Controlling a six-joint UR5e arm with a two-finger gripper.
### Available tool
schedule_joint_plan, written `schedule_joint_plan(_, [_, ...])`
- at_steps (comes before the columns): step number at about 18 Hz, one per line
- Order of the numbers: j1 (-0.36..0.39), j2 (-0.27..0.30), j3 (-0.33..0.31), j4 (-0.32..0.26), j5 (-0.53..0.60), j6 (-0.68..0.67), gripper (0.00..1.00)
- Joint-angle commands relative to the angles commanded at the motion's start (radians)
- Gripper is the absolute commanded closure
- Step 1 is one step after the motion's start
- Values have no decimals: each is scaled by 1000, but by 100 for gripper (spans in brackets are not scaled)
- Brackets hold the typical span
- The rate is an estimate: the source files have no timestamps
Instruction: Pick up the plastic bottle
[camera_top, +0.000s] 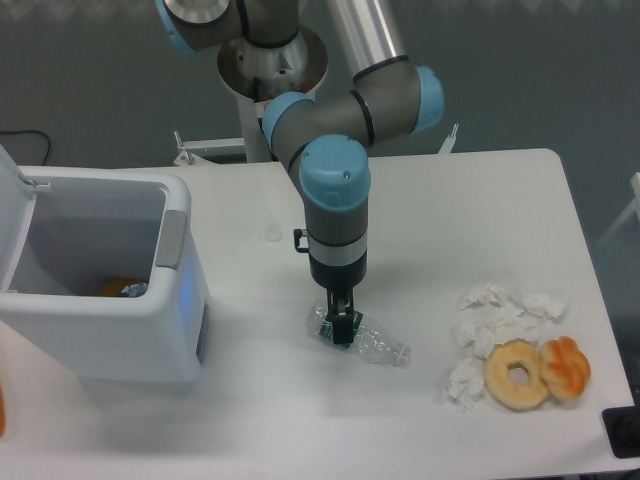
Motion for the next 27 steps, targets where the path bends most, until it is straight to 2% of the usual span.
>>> schedule_joint_plan(11, [-12,-20,-40,-2,66,28,0])
schedule_joint_plan(20, [-32,-72,-38,21,64,15,0])
schedule_joint_plan(27, [-32,-77,-38,21,66,17,0])
